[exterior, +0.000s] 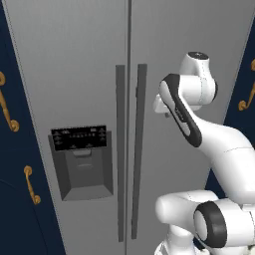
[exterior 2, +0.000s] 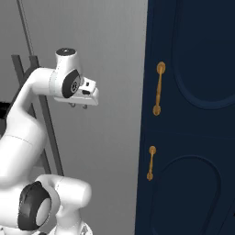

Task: Grab a lemon wedge from the fridge and one ice cube from the ice bowl, and put them in the glass of lemonade.

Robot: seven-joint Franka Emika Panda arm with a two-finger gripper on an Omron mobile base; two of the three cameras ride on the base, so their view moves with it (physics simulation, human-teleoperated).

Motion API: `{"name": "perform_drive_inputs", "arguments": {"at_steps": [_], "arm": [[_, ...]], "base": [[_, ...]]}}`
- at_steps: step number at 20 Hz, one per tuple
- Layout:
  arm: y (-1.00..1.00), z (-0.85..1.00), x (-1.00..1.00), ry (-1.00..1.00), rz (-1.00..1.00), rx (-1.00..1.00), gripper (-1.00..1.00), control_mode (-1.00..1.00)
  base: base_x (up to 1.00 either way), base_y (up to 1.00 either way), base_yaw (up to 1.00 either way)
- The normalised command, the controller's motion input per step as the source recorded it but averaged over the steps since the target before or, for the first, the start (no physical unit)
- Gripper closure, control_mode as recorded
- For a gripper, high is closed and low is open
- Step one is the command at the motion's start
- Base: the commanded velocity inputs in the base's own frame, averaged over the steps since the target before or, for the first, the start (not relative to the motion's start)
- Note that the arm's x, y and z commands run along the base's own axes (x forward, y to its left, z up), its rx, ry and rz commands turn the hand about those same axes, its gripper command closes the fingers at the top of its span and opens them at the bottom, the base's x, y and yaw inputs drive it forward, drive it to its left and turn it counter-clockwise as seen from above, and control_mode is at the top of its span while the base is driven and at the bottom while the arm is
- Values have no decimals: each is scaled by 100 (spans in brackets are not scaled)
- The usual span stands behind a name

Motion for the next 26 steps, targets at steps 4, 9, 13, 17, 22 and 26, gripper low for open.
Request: {"name": "perform_drive_inputs", "arguments": {"at_steps": [4,9,13,17,22,26], "arm": [[0,0,-57,-2,0,0,-100,-100],[0,-2,-100,-6,-6,3,-100,-100],[0,0,-79,-1,-6,2,-100,-100],[0,0,-18,0,0,0,-100,100],[0,0,0,0,0,0,-100,100],[0,0,0,0,0,0,-100,100]], "base": [[0,0,0],[0,0,0],[0,0,0],[-3,10,0],[-8,89,0],[-27,49,-1]]}}
